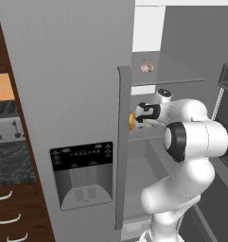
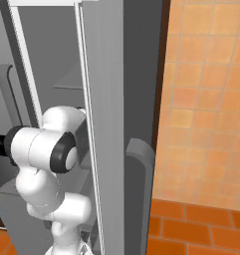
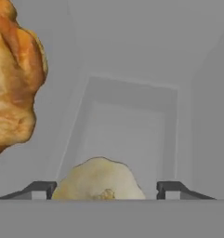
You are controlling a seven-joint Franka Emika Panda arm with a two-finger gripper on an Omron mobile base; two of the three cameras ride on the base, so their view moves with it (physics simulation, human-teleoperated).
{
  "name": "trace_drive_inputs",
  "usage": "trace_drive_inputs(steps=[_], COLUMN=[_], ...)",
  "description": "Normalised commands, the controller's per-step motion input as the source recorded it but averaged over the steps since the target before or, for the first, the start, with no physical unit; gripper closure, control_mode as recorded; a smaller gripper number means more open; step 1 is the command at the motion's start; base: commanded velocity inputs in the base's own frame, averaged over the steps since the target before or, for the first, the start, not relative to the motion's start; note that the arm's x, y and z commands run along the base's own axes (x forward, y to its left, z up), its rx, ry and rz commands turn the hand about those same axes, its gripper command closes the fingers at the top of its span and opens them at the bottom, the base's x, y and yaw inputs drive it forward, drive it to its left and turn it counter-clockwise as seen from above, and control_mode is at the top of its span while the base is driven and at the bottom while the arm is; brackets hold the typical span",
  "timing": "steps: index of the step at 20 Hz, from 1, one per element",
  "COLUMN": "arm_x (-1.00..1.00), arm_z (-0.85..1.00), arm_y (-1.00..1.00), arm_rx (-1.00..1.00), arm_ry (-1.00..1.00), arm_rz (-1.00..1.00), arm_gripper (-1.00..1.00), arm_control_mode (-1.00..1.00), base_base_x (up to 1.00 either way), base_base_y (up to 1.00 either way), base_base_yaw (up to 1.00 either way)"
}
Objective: Place one garlic and one chicken drumstick in each tupperware on the nearby counter, to pack two identical lunches.
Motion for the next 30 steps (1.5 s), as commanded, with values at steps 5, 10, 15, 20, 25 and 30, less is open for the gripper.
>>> trace_drive_inputs(steps=[5, 10, 15, 20, 25, 30], arm_x=[-0.85, -1.0, -1.0, -1.0, -1.0, -1.0], arm_z=[-0.24, 0.01, 0.39, 0.98, 0.84, 0.19], arm_y=[0.0, 0.23, 0.32, 0.03, 0.05, 0.02], arm_rx=[0.0, 0.0, -0.03, 0.0, 0.0, 0.0], arm_ry=[0.01, -0.1, -0.17, -0.15, -0.19, -0.06], arm_rz=[0.0, 0.0, 0.01, 0.01, 0.02, 0.0], arm_gripper=[1.0, 1.0, 1.0, 1.0, 1.0, 1.0], arm_control_mode=[-1.0, -1.0, -1.0, -1.0, -1.0, -1.0], base_base_x=[0.0, 0.0, 0.0, 0.0, 0.0, 0.0], base_base_y=[0.0, 0.0, 0.0, 0.0, 0.0, 0.0], base_base_yaw=[0.0, 0.0, 0.0, 0.0, 0.0, 0.0])
